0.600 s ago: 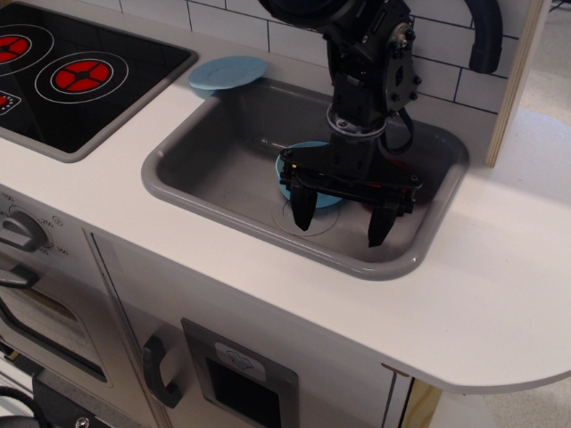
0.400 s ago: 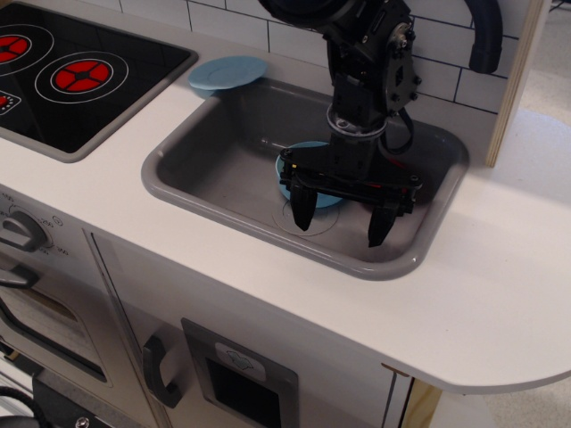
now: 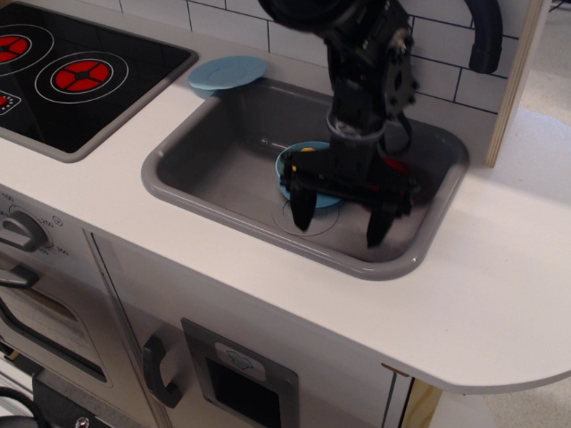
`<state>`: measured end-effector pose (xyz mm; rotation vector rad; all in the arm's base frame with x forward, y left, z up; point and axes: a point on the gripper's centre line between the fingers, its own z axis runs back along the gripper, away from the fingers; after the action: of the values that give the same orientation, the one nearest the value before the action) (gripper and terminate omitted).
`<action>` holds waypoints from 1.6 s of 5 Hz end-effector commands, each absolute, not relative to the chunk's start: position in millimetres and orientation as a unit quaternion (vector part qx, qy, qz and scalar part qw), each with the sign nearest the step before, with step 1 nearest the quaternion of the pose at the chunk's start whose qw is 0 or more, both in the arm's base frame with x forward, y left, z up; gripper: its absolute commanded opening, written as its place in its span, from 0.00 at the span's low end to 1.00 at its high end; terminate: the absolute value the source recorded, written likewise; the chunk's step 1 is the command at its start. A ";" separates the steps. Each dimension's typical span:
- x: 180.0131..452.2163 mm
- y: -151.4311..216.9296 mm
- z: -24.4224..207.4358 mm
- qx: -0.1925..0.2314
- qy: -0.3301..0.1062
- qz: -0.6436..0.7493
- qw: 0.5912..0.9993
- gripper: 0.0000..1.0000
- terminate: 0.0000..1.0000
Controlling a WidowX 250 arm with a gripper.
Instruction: Take corn out of bowl sink
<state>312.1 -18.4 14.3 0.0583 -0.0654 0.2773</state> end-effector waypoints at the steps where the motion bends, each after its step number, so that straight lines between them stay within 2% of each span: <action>1: 341.4 10.2 45.6 0.019 -0.054 0.176 0.983 1.00 0.00; 4: 373.6 18.9 32.9 0.024 -0.047 0.224 0.973 1.00 0.00; 5: 378.2 18.0 26.4 0.033 -0.062 0.230 0.971 1.00 0.00; 8: 386.5 21.8 20.1 0.050 -0.068 0.249 0.965 1.00 0.00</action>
<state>378.1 21.2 3.6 0.1096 -0.0873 0.5087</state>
